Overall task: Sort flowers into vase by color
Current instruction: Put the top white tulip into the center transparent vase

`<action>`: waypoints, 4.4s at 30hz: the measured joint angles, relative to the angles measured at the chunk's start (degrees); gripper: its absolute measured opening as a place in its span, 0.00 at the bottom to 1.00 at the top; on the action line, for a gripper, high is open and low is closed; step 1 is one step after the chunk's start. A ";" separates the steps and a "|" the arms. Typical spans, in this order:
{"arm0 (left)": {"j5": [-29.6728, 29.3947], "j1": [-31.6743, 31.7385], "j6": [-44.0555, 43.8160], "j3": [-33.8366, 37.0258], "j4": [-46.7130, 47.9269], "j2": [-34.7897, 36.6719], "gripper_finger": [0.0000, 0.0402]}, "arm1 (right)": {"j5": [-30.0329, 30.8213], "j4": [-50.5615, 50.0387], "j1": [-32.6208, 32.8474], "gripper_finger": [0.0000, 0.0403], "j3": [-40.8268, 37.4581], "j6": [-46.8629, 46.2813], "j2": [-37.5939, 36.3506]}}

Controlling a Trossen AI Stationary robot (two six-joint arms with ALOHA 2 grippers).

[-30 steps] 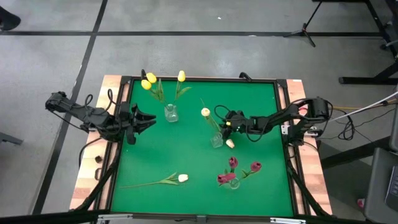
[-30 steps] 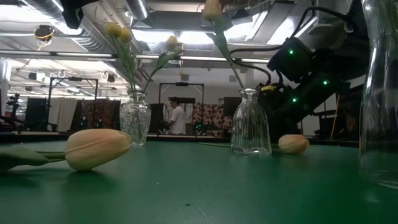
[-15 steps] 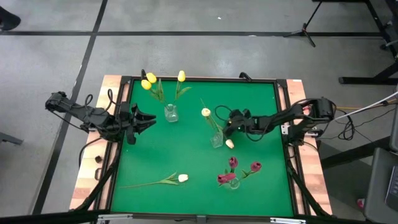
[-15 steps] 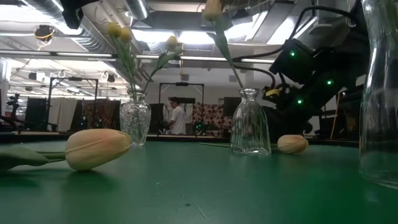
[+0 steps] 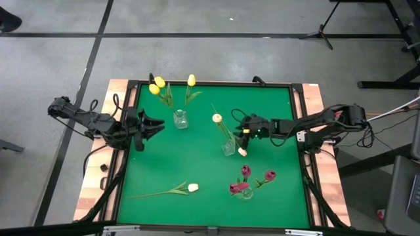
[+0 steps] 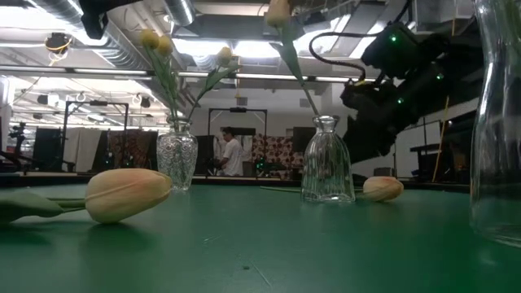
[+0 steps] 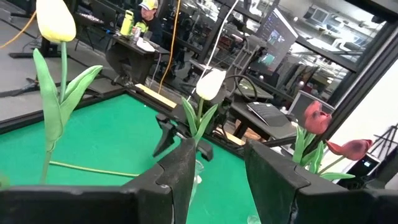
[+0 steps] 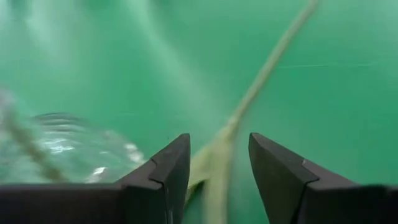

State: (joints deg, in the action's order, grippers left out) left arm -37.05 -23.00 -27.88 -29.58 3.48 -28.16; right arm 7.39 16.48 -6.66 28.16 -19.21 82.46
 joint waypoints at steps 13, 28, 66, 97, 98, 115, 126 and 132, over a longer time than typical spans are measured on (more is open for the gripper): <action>-1.50 -0.02 -1.59 0.00 -0.04 0.00 0.34 | -3.94 -2.22 -1.03 0.41 -0.02 0.16 1.07; -1.49 -0.02 -1.66 0.00 -0.06 0.00 0.34 | 2.69 -9.20 -0.94 0.41 -0.02 -1.57 1.07; -6.19 0.00 -0.85 0.00 0.86 0.00 0.34 | -11.88 0.02 -10.92 0.41 8.88 7.87 16.30; -6.17 0.00 0.02 0.00 1.23 0.00 0.34 | -1.93 -15.97 -11.04 0.41 8.66 8.49 2.63; -6.17 0.00 0.00 0.00 1.23 0.00 0.34 | -1.97 -14.66 -11.04 0.41 8.66 8.43 3.13; -6.17 0.00 -0.45 0.00 1.47 0.00 0.34 | -4.66 -8.83 -7.98 0.41 8.70 5.80 11.25; -6.17 0.00 -0.54 0.01 1.47 0.00 0.34 | 0.38 -10.56 -6.42 0.32 8.93 5.65 12.30; -6.17 -0.02 -0.56 0.00 1.47 0.00 0.34 | 2.60 -11.95 -6.45 0.03 8.96 5.55 12.24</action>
State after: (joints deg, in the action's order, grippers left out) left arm -43.22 -23.03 -28.45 -29.58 4.95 -28.16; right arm 9.99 4.53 -13.10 37.12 -13.66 94.70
